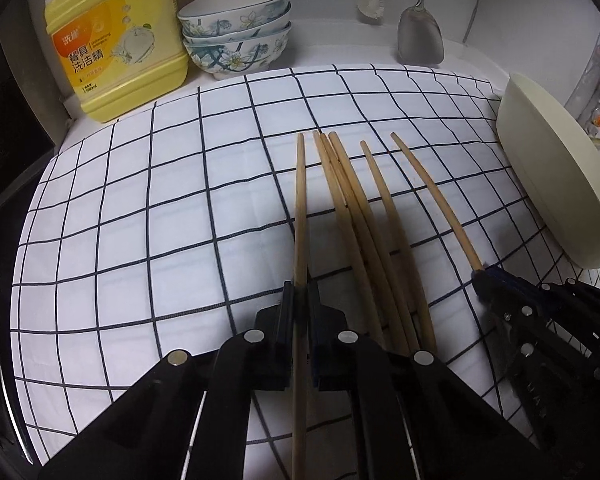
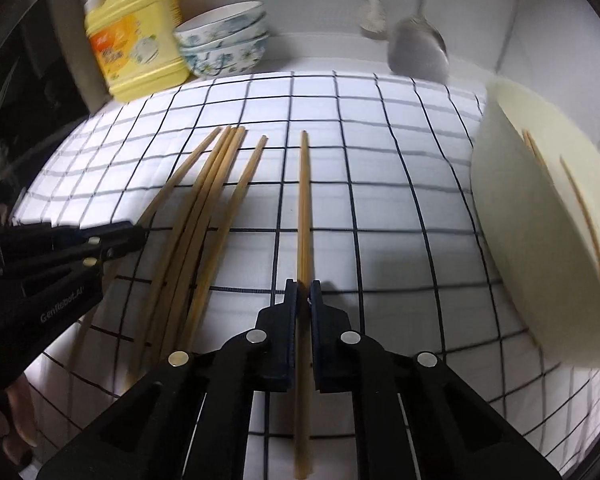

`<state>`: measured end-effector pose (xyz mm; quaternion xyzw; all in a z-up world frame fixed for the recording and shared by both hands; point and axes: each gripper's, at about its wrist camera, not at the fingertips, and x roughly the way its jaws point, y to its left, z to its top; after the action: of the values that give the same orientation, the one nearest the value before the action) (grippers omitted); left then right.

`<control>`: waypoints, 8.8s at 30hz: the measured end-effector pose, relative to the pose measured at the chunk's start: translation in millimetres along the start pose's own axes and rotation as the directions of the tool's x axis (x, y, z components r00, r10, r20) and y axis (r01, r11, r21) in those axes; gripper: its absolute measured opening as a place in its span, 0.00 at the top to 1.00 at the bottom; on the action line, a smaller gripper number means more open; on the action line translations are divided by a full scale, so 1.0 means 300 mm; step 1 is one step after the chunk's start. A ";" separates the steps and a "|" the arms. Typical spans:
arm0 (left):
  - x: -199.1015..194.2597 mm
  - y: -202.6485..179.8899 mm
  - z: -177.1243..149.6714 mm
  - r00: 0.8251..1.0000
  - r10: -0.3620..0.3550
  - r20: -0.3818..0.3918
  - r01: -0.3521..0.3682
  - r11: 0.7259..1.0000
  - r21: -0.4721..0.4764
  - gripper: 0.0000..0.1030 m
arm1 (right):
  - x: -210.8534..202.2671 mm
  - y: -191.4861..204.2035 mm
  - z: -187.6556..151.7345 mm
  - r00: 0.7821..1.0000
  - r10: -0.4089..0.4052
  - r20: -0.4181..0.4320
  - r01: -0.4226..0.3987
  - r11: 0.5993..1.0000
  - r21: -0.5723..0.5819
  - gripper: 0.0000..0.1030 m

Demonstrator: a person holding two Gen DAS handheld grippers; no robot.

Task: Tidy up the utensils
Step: 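Close the left tool on one wooden chopstick while the right tool grasps another, then lift the left tool's chopstick over the white basin while the right tool carries its chopstick there, then open the left tool to drop its chopstick into the basin while the right tool releases its own, then move both open tools back over the remaining chopsticks on the mat, then lower both open tools toward the remaining chopsticks on the mat, then close the left tool on one chopstick while the right tool grasps another chopstick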

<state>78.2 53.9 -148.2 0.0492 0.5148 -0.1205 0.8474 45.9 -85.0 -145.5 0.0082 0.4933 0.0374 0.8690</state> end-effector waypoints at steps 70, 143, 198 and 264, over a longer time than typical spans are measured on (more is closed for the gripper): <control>-0.019 -0.872 0.448 0.990 -0.141 0.014 0.138 0.982 0.126 0.27 | -0.268 -0.965 0.127 0.996 -0.081 0.048 0.061 0.947 0.316 0.79; -0.349 0.078 -0.155 0.989 0.145 -0.023 -0.147 0.966 -0.214 0.06 | -0.275 -0.102 -0.097 0.991 0.136 0.017 -0.137 0.985 0.106 0.30; -0.072 0.075 -0.111 0.996 -0.078 -0.047 0.077 0.997 -0.015 0.06 | -0.049 -0.050 -0.106 0.983 -0.183 -0.009 0.183 0.975 0.127 0.30; 0.007 0.214 -0.009 0.990 0.132 -0.053 -0.133 0.991 -0.005 0.05 | -0.016 -0.043 -0.049 0.993 -0.114 0.043 0.118 0.987 -0.106 0.30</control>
<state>93.2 116.2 -154.0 0.0828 0.5331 -0.0605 0.8398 31.5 -98.6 -149.4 -0.0670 0.4739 0.0134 0.8779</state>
